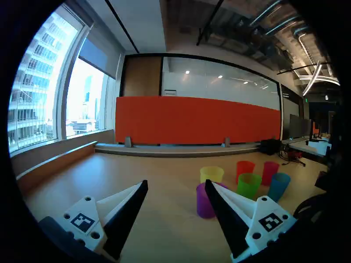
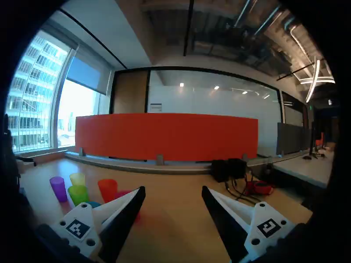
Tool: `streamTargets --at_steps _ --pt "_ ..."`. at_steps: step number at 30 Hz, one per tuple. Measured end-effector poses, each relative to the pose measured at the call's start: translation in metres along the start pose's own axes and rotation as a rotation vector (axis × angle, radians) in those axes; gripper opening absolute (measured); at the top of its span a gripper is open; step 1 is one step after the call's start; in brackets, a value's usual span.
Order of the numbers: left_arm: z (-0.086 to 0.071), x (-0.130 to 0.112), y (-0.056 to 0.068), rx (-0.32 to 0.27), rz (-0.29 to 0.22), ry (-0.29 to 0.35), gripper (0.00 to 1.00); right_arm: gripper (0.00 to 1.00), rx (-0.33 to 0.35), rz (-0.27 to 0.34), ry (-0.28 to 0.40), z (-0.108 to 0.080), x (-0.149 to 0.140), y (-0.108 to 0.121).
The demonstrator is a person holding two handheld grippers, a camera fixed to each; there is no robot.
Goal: Pour water
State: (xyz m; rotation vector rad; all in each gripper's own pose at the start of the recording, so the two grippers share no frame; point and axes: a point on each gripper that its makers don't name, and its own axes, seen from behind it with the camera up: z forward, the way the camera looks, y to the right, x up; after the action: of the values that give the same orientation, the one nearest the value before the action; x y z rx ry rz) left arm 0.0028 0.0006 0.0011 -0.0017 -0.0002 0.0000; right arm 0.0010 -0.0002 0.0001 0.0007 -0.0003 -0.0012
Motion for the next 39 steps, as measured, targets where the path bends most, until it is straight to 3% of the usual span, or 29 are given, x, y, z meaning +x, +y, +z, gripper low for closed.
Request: streamTargets --at_steps 14,25,33,39 --pt "0.021 0.087 0.009 -0.038 0.038 -0.003 0.97 0.99 0.022 0.008 -0.018 0.011 0.056 0.004" --pt "0.027 0.159 0.016 -0.070 0.059 0.053 0.96 0.99 0.017 0.014 -0.003 0.027 0.109 0.018" --pt "0.034 0.186 0.023 -0.091 0.055 0.046 0.96 0.99 0.038 0.016 0.005 0.032 0.137 0.016" --pt "0.036 0.196 0.024 -0.110 0.052 0.056 0.97 0.99 0.051 0.035 -0.001 0.035 0.139 0.015"
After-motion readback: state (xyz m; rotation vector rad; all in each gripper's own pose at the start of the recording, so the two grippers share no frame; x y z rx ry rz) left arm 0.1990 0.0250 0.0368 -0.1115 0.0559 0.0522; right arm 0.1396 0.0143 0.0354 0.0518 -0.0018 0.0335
